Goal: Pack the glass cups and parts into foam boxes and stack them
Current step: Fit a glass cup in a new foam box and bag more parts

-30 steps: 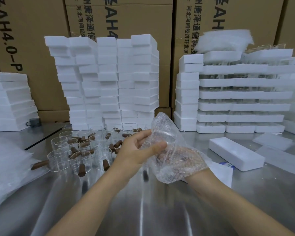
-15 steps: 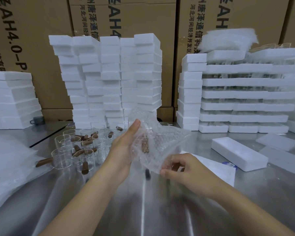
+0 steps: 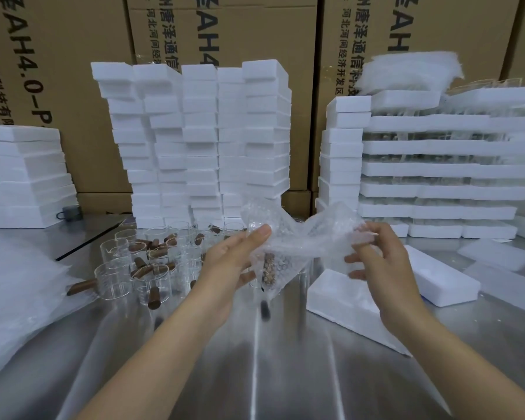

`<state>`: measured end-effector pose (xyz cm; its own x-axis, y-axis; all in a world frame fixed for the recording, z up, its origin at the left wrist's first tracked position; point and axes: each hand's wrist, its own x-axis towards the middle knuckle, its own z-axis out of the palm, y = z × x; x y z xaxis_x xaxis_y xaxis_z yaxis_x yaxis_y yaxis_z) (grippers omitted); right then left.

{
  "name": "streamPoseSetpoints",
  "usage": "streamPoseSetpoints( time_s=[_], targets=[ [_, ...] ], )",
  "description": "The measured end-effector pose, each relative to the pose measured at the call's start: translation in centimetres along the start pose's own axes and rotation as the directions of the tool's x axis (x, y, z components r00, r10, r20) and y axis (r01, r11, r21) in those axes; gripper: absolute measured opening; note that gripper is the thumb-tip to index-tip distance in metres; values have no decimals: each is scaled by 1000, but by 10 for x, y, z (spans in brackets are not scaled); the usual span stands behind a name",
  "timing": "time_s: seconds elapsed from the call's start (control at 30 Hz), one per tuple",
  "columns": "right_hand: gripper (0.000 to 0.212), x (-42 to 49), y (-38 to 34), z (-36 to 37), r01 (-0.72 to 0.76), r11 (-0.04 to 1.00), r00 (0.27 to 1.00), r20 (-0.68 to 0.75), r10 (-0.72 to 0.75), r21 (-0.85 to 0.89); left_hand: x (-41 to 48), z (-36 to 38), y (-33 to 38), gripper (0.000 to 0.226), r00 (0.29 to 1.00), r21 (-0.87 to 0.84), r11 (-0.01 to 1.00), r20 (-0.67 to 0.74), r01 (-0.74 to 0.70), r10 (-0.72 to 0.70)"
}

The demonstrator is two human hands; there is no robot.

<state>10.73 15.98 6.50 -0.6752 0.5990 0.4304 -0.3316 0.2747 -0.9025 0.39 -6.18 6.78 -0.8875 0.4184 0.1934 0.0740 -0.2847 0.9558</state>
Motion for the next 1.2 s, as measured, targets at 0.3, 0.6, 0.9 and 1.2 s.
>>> streamPoseSetpoints(
  time_s=[0.3,0.6,0.9,1.2],
  targets=[
    [101,-17,-1,5,-422,907,696,635,335,-15,-9,11,-1,39,996,49,999,91,-24,20],
    [51,-5,3,6,-325,914,840,517,163,241,-9,19,-5,77,991,121,991,128,-49,33],
    [26,-5,9,8,-153,984,895,435,97,95,-7,22,-14,64,965,282,948,250,-146,75],
    [43,-4,1,4,-14,999,920,392,-6,49,-4,20,-17,40,970,250,964,243,-88,26]
  ],
)
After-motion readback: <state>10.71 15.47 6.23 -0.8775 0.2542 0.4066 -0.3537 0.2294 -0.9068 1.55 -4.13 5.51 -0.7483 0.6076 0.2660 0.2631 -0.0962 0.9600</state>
